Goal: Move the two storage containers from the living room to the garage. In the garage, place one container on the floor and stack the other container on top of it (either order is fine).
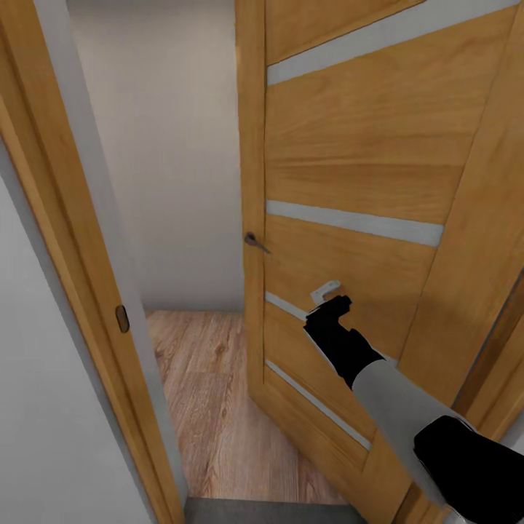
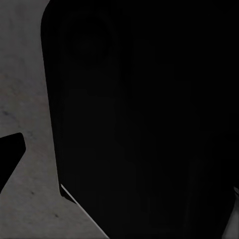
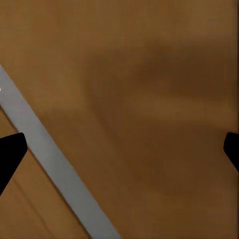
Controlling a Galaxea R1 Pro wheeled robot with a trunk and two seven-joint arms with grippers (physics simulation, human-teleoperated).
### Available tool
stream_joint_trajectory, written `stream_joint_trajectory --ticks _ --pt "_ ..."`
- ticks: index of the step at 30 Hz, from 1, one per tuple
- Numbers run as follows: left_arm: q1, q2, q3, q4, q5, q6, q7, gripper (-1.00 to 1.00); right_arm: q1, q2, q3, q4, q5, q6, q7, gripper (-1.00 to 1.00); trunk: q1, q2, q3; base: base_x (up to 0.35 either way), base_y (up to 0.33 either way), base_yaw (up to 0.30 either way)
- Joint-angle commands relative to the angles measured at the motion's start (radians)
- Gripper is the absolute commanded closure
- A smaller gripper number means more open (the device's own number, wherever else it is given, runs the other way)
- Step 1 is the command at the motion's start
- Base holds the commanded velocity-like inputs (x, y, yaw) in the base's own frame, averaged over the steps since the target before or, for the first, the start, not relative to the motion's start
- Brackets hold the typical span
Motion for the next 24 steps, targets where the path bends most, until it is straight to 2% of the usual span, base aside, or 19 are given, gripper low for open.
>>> stream_joint_trajectory --ticks 1,8,10,12,15,21,24 --pt "0.0 0.0 0.0 -0.001 0.0 0.0 0.0 -1.0 -0.01 -0.031 0.003 0.014 0.04 0.015 -0.001 -1.0 0.0 0.0 -0.001 0.0 0.0 0.0" --pt "0.0 0.0 0.0 -0.001 -0.001 -0.001 0.0 -1.0 -0.04 -0.034 0.003 0.064 0.033 0.0 -0.001 -1.0 0.0 0.0 -0.001 0.0 0.0 0.0" --pt "0.0 0.0 0.0 -0.001 -0.001 -0.001 0.0 -1.0 -0.046 -0.034 0.003 0.075 0.018 -0.001 -0.001 -1.0 0.0 0.0 -0.001 0.0 0.0 0.0" --pt "0.0 0.0 0.0 -0.001 -0.001 -0.001 0.0 -1.0 -0.051 -0.034 0.003 0.084 -0.019 -0.005 -0.001 -1.0 0.0 0.0 -0.001 0.0 0.0 0.0" --pt "0.0 0.0 0.0 -0.001 -0.001 -0.001 0.0 -1.0 -0.053 -0.034 0.003 0.087 -0.038 -0.006 -0.001 -1.0 0.0 0.0 -0.001 0.0 0.0 0.0" --pt "0.0 0.0 0.0 -0.001 -0.001 -0.001 0.0 -1.0 -0.054 -0.024 0.005 0.071 -0.043 0.001 -0.004 -1.0 0.0 0.0 -0.001 0.0 0.0 0.0" --pt "0.0 0.0 -0.001 -0.001 -0.001 -0.001 -0.001 -1.0 -0.054 -0.018 0.005 0.031 -0.042 0.008 -0.002 -1.0 0.0 0.0 -0.001 0.0 0.0 0.0"
